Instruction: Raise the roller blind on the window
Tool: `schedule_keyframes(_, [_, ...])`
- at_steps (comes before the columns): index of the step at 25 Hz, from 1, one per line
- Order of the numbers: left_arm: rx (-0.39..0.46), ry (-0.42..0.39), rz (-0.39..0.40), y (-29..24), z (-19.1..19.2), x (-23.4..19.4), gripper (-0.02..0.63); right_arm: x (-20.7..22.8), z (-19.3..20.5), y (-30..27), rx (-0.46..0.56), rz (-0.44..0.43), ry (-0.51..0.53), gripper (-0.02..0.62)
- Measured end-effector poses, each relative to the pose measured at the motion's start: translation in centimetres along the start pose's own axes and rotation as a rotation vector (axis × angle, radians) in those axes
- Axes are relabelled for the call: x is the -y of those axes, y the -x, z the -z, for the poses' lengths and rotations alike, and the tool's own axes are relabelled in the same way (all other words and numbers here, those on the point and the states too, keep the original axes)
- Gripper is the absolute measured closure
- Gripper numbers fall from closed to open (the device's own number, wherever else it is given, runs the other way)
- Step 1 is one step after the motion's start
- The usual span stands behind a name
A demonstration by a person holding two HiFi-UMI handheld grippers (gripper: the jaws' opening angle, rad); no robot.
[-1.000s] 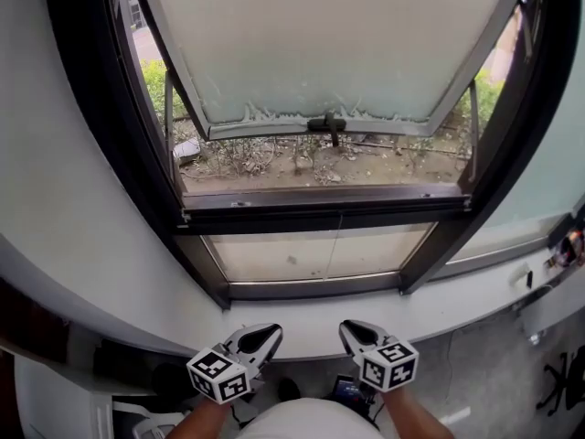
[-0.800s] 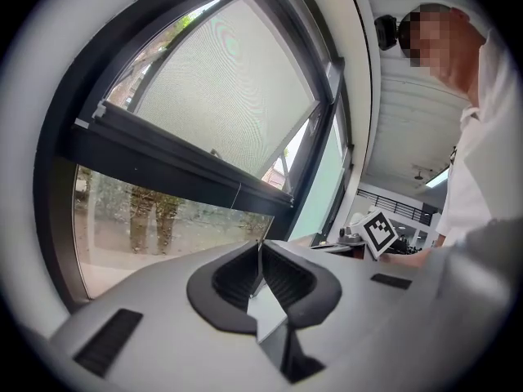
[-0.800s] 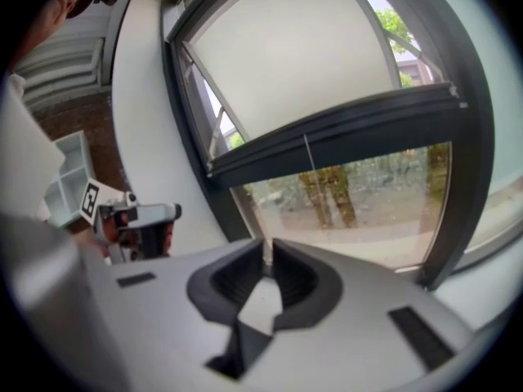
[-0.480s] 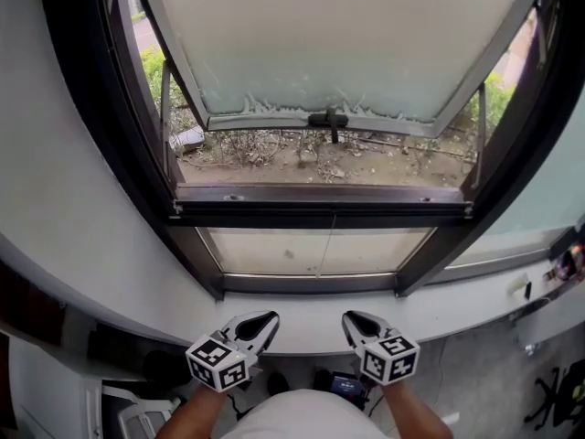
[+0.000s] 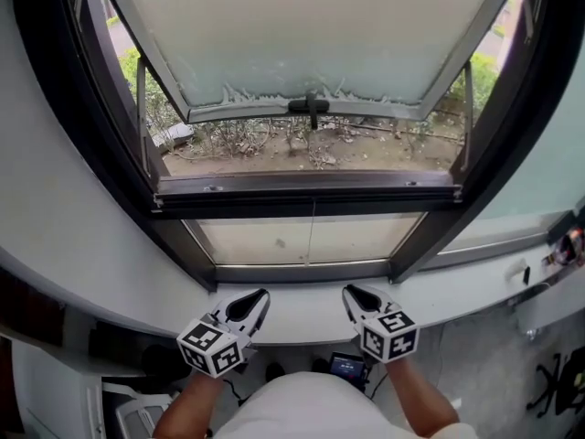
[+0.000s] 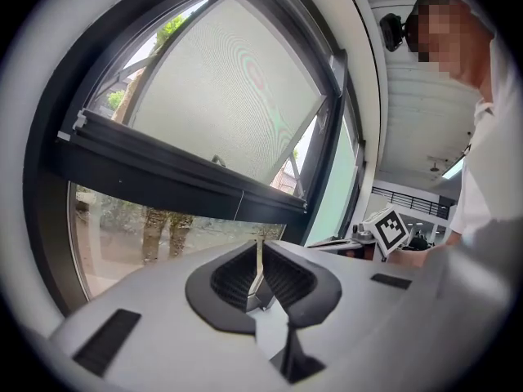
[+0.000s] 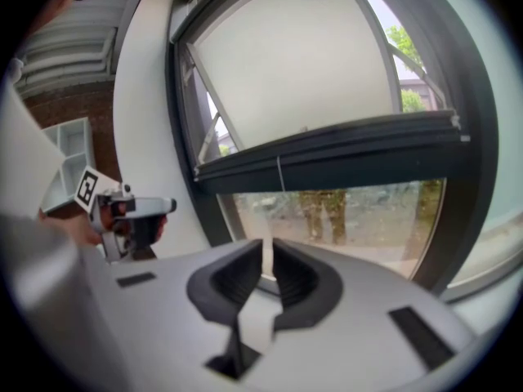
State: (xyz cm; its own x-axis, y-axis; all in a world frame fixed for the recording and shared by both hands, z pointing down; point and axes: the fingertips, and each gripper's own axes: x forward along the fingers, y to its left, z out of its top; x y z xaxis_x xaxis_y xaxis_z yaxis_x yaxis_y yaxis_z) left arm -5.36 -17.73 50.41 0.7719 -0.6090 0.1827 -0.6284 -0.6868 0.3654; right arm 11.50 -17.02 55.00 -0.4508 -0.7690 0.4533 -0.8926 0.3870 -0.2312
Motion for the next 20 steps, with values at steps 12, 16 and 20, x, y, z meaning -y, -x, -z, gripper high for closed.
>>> schedule_keyframes(12, [-0.023, -0.129, -0.033, -3.1, -2.2, -1.3, 0.577, 2.4, -3.8, -1.8, 0.018, 0.004, 0.137, 0.568])
schedule_keyframes(16, [-0.02, -0.158, -0.043, -4.1, -3.3, -2.0, 0.566, 3.1, -5.0, -2.4, 0.023, 0.01, 0.176, 0.568])
schedule_keyframes(20, [-0.024, -0.208, -0.049, -5.3, -4.4, -2.5, 0.548, 3.8, -6.3, -3.0, 0.023, 0.031, 0.245, 0.567])
